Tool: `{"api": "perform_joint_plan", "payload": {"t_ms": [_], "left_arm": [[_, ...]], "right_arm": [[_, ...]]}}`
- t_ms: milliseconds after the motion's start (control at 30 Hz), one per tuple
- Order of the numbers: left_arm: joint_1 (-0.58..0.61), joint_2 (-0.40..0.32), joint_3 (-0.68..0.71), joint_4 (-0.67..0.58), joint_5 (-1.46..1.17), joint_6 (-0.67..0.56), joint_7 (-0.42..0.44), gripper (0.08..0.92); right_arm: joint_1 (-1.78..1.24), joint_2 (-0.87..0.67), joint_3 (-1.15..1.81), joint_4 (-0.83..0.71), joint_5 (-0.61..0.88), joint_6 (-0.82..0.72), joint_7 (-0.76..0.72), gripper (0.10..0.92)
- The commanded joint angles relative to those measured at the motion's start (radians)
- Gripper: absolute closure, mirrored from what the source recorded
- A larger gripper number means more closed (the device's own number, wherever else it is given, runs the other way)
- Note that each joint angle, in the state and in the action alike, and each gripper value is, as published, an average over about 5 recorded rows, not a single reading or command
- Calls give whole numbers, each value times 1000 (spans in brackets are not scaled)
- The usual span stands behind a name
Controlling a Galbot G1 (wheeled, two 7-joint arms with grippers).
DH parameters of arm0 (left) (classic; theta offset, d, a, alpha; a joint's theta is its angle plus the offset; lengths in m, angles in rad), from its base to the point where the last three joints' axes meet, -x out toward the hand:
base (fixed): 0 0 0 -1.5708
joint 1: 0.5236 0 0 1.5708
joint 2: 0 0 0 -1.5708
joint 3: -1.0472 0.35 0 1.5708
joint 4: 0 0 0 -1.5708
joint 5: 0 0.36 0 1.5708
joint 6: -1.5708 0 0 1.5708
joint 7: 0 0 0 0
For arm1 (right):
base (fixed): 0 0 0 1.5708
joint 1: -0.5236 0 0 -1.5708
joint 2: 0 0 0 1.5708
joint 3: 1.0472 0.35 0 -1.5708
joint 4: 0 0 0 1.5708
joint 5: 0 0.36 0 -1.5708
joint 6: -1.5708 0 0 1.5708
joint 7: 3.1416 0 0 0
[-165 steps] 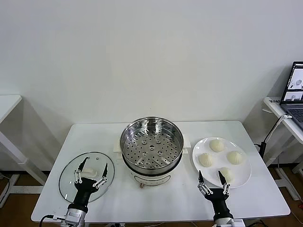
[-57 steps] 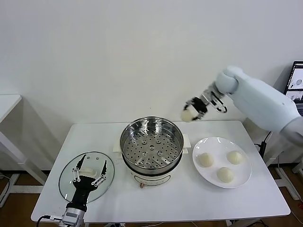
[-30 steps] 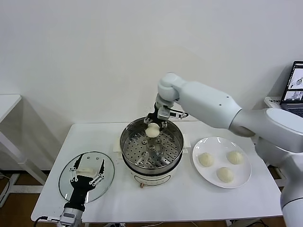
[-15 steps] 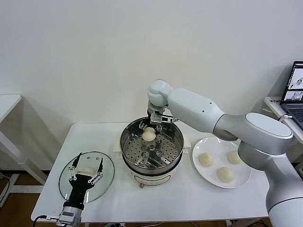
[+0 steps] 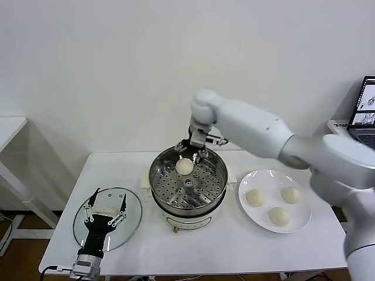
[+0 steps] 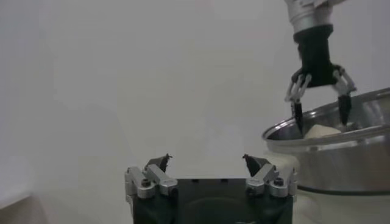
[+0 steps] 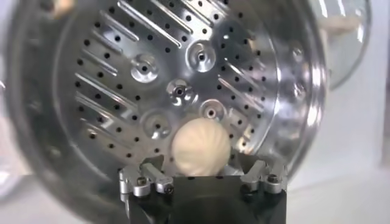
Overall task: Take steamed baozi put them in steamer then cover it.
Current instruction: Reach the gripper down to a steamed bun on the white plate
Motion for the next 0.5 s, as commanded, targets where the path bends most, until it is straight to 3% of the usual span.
{"api": "perform_joint_plan", "payload": {"t_ms": [33,233,500], "left_arm": [[-1,1,3,1,4,3,-4,177],[-2,4,11,4,7,3,-3,177],[-1,3,19,5,8,2,-5,177]], "right_arm": [[162,-342,-155,105,436,-451,-19,203],[86,-489,-291,71,464,-515,24,203],[-153,-477,-200,-7,372,-518,71,203]]}}
